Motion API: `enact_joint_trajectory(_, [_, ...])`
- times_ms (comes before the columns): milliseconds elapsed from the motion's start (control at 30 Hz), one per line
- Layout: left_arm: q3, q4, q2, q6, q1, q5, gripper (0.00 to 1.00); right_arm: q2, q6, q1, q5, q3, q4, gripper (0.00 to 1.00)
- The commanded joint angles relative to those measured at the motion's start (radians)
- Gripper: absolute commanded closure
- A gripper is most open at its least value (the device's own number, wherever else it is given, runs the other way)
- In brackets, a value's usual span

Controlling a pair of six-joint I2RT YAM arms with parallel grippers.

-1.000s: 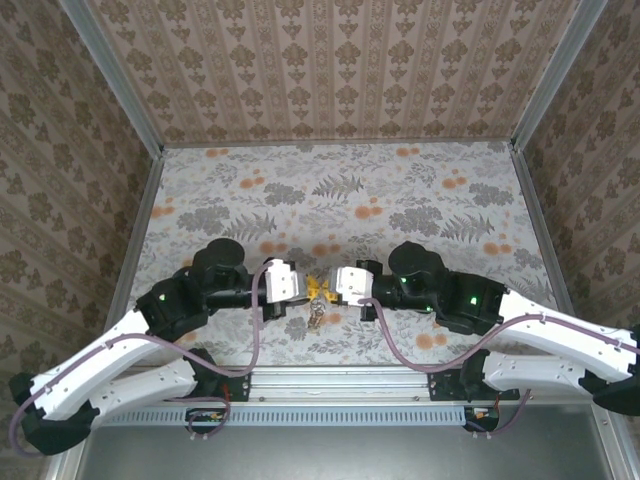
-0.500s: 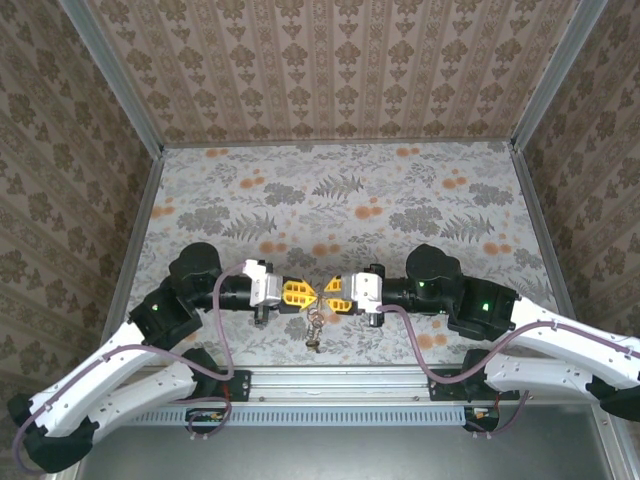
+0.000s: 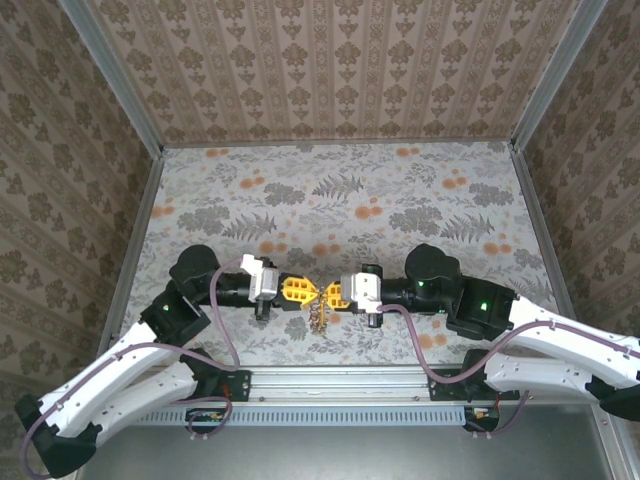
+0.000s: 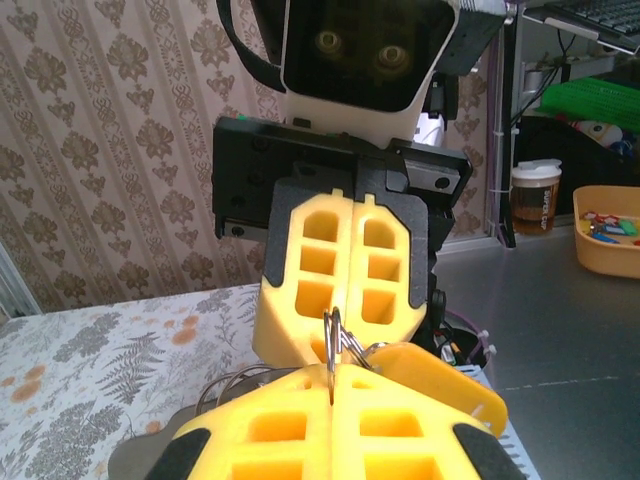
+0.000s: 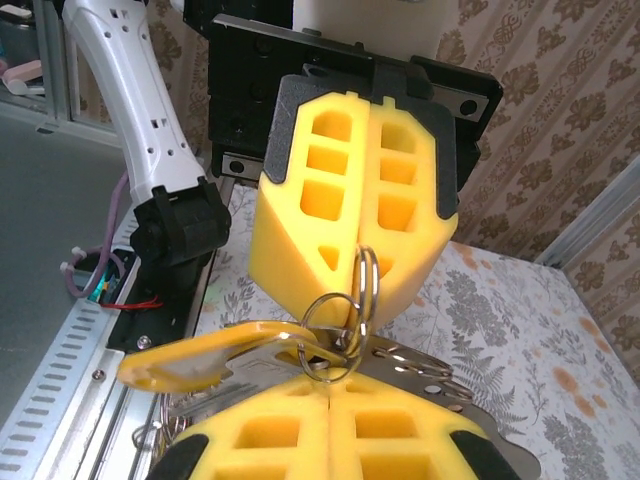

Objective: Put the keys on the keyring

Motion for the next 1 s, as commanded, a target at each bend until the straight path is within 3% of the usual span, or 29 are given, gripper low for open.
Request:
enact_joint_trajectory(0, [-0.001, 0.122, -0.024, -0.050, 0.010, 0.048, 1.00, 0.018, 0.021, -0.007, 0.003, -0.009, 0.014, 1.00])
enact_joint_trajectory(233, [0.006, 0.102, -0.033, -0.039, 0.011, 0.037, 1.00, 0.010, 0.040, -0.009, 0.044, -0.012, 0.001, 0.98])
enact_joint_trajectory(367, [0.008, 0.084, -0.035, -0.030, 0.012, 0.036, 1.00, -0.058, 0.076, -0.012, 0.054, -0.038, 0.032, 0.68])
enact_joint_trajectory(500, [0.011, 0.067, -0.028, -0.020, 0.016, 0.034, 1.00, -0.117, 0.113, -0.024, 0.004, -0.055, 0.069, 0.56])
enact_joint_trajectory(700, [0.012, 0.062, -0.026, -0.019, 0.017, 0.035, 1.00, -0.100, 0.164, -0.043, -0.073, -0.036, 0.121, 0.54])
enact_joint_trajectory(967, [0.012, 0.050, -0.025, -0.009, 0.016, 0.035, 1.00, -0.043, 0.194, -0.056, -0.151, -0.002, 0.154, 0.60])
